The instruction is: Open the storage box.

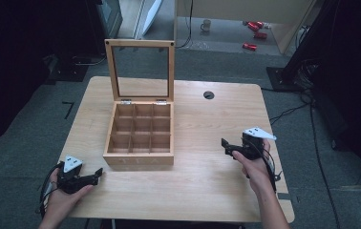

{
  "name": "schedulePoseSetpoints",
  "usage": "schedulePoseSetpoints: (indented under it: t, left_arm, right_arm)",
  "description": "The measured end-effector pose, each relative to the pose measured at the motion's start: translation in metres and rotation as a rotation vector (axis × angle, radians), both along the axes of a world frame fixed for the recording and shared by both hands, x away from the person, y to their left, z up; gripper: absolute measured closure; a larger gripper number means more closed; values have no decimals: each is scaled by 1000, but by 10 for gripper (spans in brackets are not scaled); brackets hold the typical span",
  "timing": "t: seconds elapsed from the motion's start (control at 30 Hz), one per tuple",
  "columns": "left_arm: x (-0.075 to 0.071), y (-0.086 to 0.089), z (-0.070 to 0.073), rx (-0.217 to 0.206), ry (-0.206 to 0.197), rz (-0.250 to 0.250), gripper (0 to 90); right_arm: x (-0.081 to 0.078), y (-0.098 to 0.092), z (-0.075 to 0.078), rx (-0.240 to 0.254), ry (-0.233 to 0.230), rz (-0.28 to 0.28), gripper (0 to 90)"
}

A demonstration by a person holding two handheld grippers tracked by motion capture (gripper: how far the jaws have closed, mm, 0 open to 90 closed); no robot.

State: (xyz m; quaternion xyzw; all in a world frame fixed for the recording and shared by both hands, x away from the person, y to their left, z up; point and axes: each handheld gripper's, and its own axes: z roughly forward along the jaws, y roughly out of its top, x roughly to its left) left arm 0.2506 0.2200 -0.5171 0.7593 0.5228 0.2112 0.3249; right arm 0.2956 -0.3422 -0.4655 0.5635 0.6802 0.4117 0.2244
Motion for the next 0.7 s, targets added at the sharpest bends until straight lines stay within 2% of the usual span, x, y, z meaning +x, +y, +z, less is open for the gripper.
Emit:
schedulePoseSetpoints:
  t: [0.47,0.7]
  left_arm:
    - [0,0,0,2,0,1,149]
    - [0,0,0,4,0,2,149]
  right_arm:
    - [-40,-45,-34,-11,60,-89,76]
    - [-55,-62,-42,-25,85,-122,76]
